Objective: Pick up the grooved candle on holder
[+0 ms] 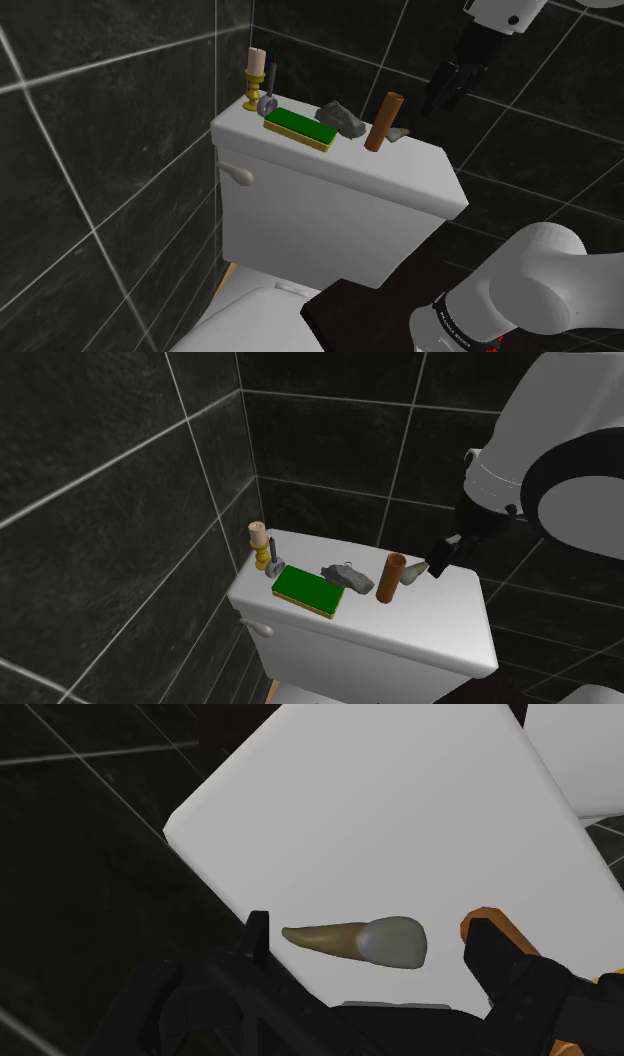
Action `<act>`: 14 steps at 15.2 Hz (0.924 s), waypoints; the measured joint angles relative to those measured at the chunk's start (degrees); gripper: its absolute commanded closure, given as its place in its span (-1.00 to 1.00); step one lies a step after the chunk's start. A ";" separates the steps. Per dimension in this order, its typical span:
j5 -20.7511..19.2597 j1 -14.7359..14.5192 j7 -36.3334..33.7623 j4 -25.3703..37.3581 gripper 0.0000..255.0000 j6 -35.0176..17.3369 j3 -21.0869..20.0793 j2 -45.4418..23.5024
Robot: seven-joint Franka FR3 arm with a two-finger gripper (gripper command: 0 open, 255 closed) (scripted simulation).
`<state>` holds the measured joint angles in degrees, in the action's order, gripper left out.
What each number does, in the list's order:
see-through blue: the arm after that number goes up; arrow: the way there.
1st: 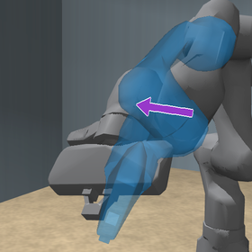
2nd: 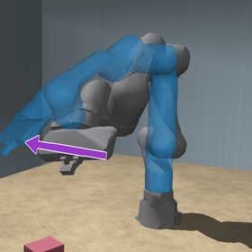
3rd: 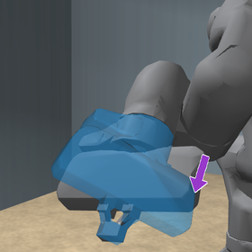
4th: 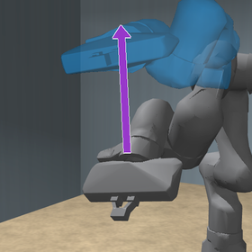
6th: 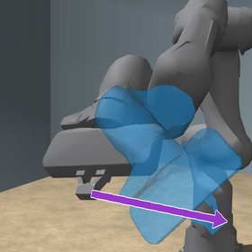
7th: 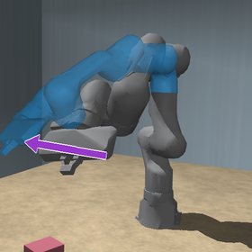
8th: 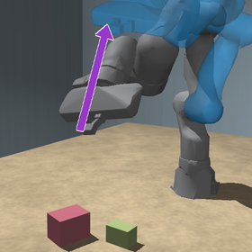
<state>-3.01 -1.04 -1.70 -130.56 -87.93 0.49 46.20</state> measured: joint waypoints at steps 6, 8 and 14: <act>1.92 -0.79 -4.47 3.59 -1.00 -2.75 -3.91 -5.92; 2.55 -1.07 -6.54 5.35 -1.00 -3.89 -5.65 -8.59; 3.26 -1.67 -13.43 13.36 -1.00 -6.73 -11.32 -18.77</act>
<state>0.25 -2.70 -15.13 -117.20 -94.67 -10.83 27.43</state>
